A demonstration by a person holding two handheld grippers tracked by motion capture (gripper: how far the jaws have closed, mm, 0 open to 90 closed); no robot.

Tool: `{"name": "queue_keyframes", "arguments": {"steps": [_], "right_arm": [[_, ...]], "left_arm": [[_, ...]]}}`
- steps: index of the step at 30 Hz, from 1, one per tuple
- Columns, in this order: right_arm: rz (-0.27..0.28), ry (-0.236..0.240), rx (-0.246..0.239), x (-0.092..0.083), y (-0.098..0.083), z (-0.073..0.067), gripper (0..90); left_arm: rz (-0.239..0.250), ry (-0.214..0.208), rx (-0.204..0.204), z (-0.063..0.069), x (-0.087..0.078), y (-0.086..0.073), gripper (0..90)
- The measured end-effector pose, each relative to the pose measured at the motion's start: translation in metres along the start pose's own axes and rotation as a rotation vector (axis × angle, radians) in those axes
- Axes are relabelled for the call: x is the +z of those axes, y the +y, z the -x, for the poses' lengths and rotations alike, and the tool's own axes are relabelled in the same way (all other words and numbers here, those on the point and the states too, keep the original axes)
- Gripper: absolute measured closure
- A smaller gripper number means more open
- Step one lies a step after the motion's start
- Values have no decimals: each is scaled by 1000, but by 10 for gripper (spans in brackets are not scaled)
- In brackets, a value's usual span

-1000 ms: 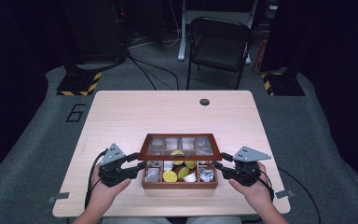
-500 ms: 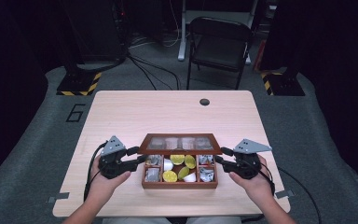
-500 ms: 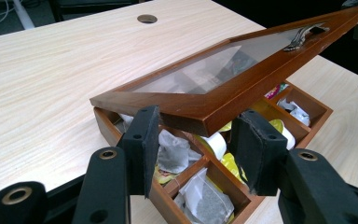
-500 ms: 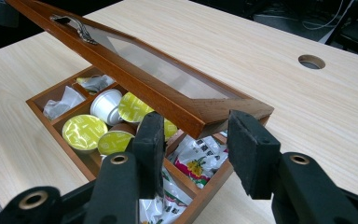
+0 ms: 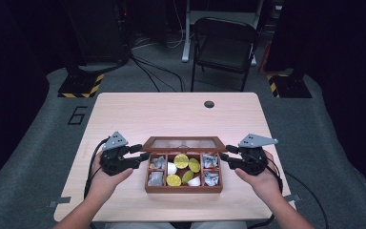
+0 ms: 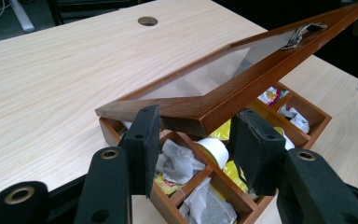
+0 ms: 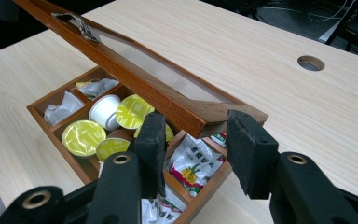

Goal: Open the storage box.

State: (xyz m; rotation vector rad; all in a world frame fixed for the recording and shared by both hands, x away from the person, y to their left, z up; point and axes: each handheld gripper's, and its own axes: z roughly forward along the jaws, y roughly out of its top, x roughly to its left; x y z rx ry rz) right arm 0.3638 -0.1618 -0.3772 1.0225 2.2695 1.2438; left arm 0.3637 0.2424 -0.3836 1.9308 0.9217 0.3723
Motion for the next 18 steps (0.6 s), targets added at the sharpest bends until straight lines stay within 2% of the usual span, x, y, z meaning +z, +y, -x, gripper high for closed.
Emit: {"name": "queue_keyframes", "arguments": {"steps": [3,12,18], "right_arm": [[9,4,13,1,2,2,582],[30,-7,21,5,12,9,568],[49,-13,55,13,20,17,553]], "left_arm": [[9,1,-13,-1,1,2,526],[35,14,-14,-8,6,13,521],[80,25,-28,-15,11,22,519]]}}
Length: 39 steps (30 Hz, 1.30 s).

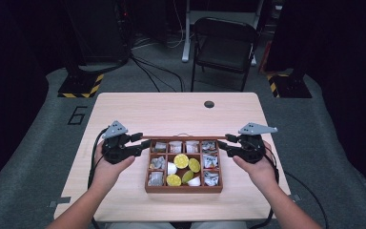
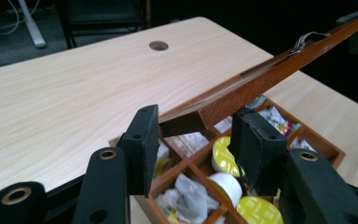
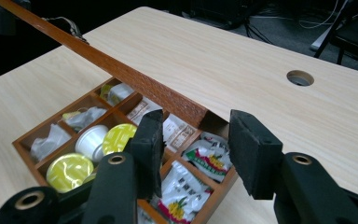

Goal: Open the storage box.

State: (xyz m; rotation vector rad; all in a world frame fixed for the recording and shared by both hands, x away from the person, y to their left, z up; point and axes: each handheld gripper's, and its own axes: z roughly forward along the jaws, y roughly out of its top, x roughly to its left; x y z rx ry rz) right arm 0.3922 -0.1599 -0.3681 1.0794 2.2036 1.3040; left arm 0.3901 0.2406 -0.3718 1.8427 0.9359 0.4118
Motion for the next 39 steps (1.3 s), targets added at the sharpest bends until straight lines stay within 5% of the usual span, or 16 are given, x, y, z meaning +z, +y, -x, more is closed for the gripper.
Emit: {"name": "queue_keyframes", "arguments": {"steps": [39], "right_arm": [[44,-79,36,54,25,22,440]], "left_arm": [[51,86,-37,-20,56,21,386]]}}
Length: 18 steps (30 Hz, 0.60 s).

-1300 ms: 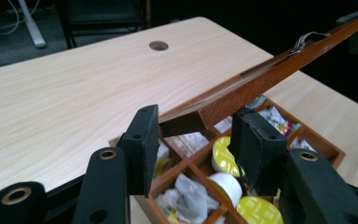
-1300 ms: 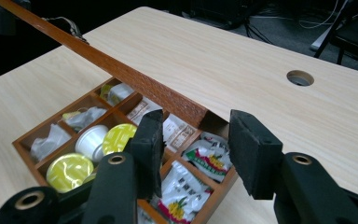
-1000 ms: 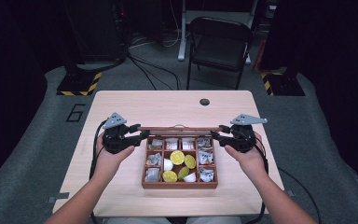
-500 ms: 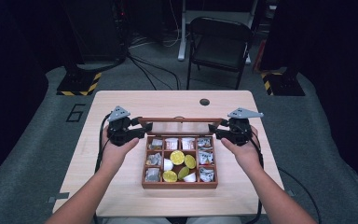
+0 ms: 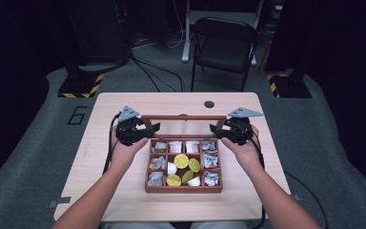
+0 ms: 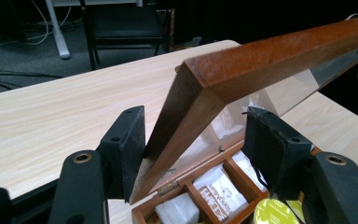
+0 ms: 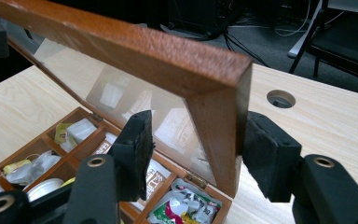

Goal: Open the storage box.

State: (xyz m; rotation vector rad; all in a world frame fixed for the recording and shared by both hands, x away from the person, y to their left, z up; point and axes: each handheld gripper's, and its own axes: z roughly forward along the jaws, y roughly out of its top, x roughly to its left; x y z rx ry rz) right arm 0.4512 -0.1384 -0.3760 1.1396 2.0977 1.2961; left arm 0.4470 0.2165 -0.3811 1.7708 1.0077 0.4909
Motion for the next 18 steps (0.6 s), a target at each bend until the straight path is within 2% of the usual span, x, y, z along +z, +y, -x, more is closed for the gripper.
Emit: {"name": "queue_keyframes", "arguments": {"steps": [8,15,18], "right_arm": [[-1,-9,19,10,-3,4,436],[-11,-19,23,19,-8,5,431],[-16,-23,22,22,-11,6,428]], "left_arm": [[16,12,-13,-3,9,-3,370],[6,17,-36,-4,17,-8,356],[3,21,-26,-5,19,-10,352]]}}
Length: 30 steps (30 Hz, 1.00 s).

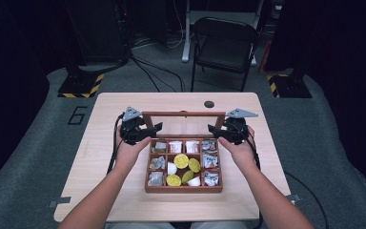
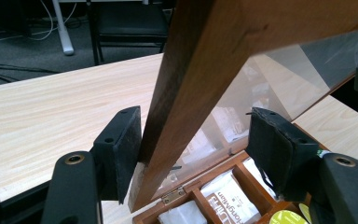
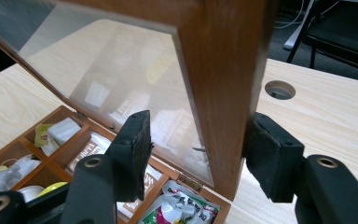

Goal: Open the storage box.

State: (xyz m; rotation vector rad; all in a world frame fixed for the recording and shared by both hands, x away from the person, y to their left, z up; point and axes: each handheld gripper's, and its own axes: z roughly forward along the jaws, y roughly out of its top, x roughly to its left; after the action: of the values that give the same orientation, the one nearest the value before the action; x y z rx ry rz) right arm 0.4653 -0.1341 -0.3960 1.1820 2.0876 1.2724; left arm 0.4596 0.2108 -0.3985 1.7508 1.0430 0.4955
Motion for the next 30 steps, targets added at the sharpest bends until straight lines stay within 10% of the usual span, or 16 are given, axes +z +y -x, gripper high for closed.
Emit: {"name": "queue_keyframes", "arguments": {"steps": [30], "right_arm": [[-6,-39,9,24,-13,5,424]], "left_arm": [[-5,30,-59,-7,27,-18,343]]}}
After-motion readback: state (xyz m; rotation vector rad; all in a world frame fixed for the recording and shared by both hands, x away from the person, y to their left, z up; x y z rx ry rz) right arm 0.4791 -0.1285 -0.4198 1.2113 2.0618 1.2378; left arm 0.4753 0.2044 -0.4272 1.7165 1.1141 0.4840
